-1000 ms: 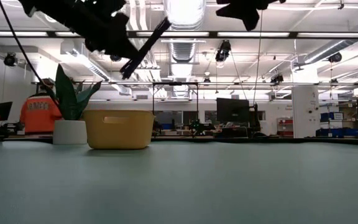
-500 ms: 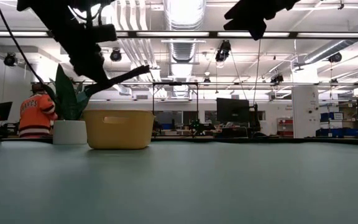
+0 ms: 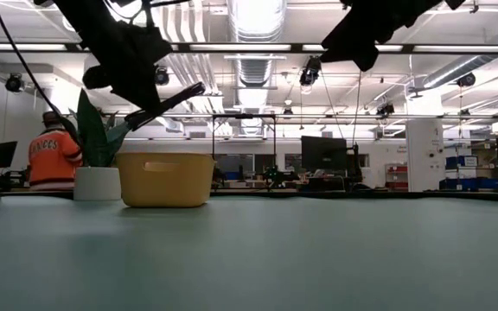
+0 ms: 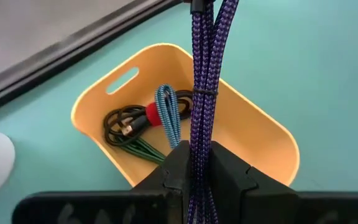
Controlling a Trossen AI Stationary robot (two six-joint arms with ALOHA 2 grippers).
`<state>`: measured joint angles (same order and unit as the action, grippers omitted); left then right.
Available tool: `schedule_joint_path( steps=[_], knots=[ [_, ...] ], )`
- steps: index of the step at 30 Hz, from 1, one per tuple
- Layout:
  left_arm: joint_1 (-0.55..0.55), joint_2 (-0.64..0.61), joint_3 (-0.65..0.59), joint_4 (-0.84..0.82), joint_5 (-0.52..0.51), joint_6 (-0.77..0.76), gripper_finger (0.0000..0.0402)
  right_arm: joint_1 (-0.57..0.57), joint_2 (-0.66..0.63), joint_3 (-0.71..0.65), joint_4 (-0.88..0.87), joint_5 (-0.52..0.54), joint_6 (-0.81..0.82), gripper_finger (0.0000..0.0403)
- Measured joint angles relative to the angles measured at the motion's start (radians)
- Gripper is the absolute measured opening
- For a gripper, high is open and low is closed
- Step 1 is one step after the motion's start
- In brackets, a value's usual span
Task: Pick and place USB-C Cables
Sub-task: Put the purple USB cable into the yellow bin
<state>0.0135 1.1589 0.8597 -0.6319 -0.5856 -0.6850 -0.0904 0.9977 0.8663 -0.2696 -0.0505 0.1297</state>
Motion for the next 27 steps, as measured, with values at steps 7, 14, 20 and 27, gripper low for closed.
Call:
schedule_joint_path(
  steps=[7, 14, 20, 27],
  knots=[
    [0.021, 0.018, 0.015, 0.036, 0.077, -0.104, 0.0028, 0.028, 0.000, -0.088, 0.136, -0.001, -0.025, 0.0160],
    [0.068, 0.077, 0.057, 0.031, 0.205, -0.162, 0.0028, 0.028, 0.001, -0.116, 0.141, 0.001, -0.038, 0.0160],
    [0.140, 0.101, 0.086, 0.031, 0.294, -0.210, 0.0028, 0.027, -0.002, -0.125, 0.115, 0.000, -0.054, 0.0160],
    [0.228, 0.138, 0.108, 0.036, 0.396, -0.259, 0.0028, 0.027, -0.002, -0.127, 0.079, 0.000, -0.072, 0.0160]
  ],
)
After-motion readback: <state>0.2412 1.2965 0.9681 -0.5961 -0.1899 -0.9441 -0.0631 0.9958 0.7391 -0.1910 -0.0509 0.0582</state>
